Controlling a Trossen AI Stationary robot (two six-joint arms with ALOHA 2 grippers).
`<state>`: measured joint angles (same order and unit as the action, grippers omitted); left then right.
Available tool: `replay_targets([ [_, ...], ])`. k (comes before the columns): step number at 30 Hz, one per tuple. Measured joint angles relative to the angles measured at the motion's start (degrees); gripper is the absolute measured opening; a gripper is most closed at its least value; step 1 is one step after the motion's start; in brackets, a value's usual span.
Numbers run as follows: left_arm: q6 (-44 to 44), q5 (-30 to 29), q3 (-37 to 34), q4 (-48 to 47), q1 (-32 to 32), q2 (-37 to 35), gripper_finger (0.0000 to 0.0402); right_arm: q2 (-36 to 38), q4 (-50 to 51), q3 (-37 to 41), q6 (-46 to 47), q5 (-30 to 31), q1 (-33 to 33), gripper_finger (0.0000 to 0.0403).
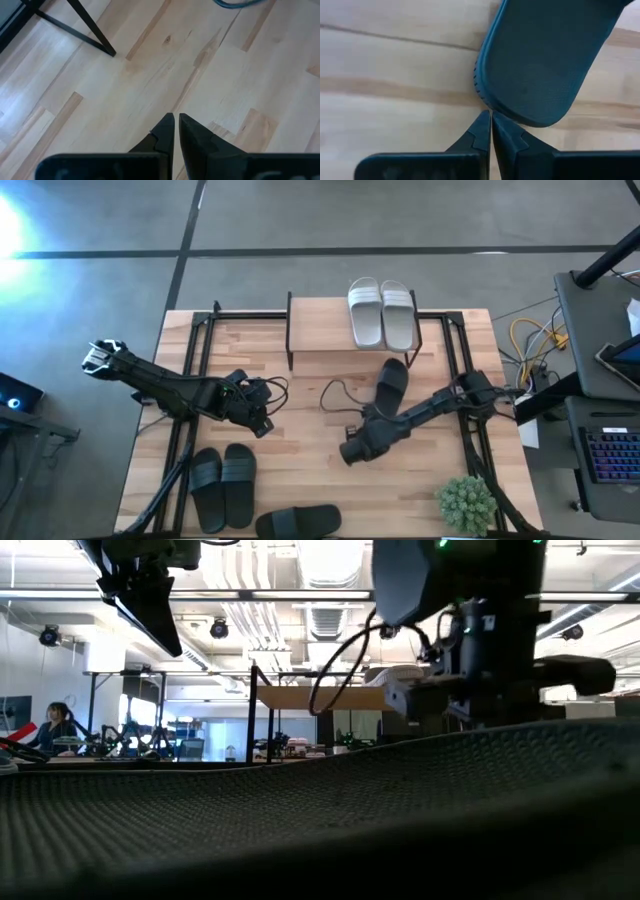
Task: Pick and place slides into the shelf
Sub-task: Put the black slide under the shelf
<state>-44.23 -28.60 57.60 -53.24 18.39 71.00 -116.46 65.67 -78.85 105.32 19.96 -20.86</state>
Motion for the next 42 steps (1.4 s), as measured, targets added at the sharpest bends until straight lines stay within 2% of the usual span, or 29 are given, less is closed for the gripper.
replay_targets([
  [5,0.0,0.6,0.0,0.0,0.0,0.0,0.0012,0.0,0.8,0.1,-0.2,0.3,0.4,0.0008],
  [12,0.0,0.7,0.0,0.0,0.0,0.0,0.0012,0.2,8.0,0.1,2.1,1.7,0.5,0.0008],
  [16,0.1,0.7,0.0,0.0,0.0,0.0,0.0012,1.4,7.6,0.1,4.3,2.2,0.1,0.0008],
  [26,0.2,1.3,0.0,0.0,0.0,0.0,0.0012,7.5,6.6,-3.9,5.7,2.0,-7.7,0.0008],
  [29,0.3,1.3,-0.1,-0.1,0.0,0.0,0.0012,9.4,2.6,-5.3,4.5,0.6,-11.4,0.0008],
  [35,1.6,2.0,-0.2,0.1,0.0,0.0,0.0012,9.9,-15.1,-7.2,-0.7,-1.0,-18.9,0.0008],
  [38,1.7,3.8,-0.5,0.3,0.0,0.0,0.0012,9.5,-22.1,-6.9,0.9,-0.6,-21.5,0.0008],
  [42,1.7,7.3,-2.3,1.2,0.0,0.0,0.0012,8.2,-22.8,-6.5,5.7,-0.7,-23.8,0.0008],
])
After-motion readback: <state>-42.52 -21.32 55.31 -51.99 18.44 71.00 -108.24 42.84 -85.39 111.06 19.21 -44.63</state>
